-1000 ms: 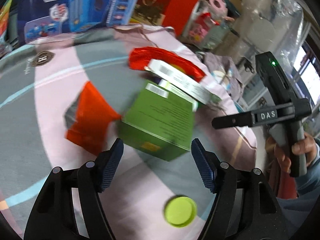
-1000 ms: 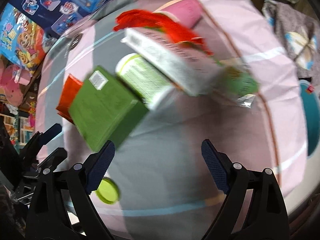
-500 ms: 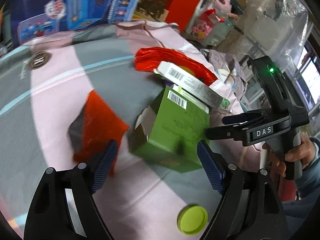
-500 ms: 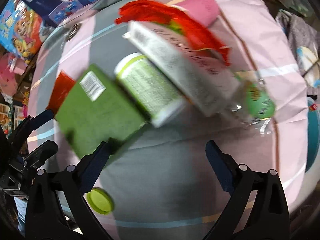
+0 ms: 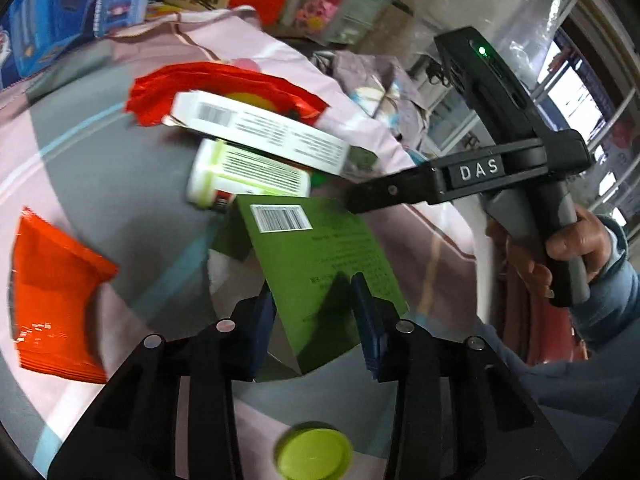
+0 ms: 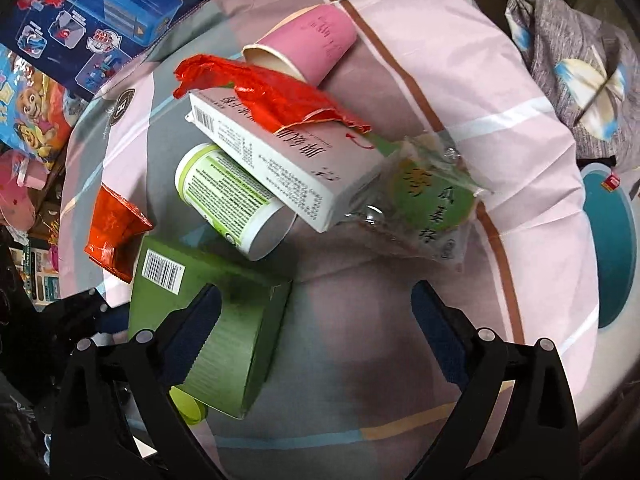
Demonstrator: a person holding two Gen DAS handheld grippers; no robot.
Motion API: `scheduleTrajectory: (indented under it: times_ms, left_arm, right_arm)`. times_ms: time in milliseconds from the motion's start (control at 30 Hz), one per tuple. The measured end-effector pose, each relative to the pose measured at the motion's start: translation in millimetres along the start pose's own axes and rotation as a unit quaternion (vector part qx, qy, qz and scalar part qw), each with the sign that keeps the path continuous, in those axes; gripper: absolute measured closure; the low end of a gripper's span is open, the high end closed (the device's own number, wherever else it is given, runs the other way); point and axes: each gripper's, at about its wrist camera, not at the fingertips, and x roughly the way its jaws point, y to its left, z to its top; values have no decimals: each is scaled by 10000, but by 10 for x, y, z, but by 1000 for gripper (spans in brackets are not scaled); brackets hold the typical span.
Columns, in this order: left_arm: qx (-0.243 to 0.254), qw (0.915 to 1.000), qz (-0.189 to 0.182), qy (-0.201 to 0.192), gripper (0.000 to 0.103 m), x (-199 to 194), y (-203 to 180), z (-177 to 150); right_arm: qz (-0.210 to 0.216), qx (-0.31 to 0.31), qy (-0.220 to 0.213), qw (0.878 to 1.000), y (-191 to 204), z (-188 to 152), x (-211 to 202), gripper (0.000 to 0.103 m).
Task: Collect trash
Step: 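Grasp the green box with the left gripper and lift it, then grasp the white medicine box with the right gripper while the left holds the green box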
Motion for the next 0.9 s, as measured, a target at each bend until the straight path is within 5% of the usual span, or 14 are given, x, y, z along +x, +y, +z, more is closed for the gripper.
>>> scheduleTrajectory:
  times_ms: [133,267,300,367,533,700,900]
  left_arm:
    - [-342,9989,-211,220,52,237,30,46]
    - [-723,9953,-572,280,51,393,5,61]
    - [-696,9957,-560,263,54,418,-45,50]
    - [-503,9970,-579,130,80,411,-207,36]
    - [-511,9980,-3,-360,102,131,-352,78]
    - [-703,9901,856,-859,102,-294,-212,151]
    - [-1215,9805,1201,-975,102,-467,159,226]
  right_arm:
    - [-12,41,-49,10000,-53,-15,-6,11]
    - [-59,91,-157,9998,-170,-63,-74,11]
    - [-69,103,-175,9998,-192,-69,-86,11]
    - [-118,163,-248,9995,-239,-63,-117,11]
    - [-205,204,-437,9986,-333,-48,-230,11]
    - [-447,-146,-730,9962,-188,49,-302,13]
    - [-1268,-1361,-749,9797,297,148,-52,42]
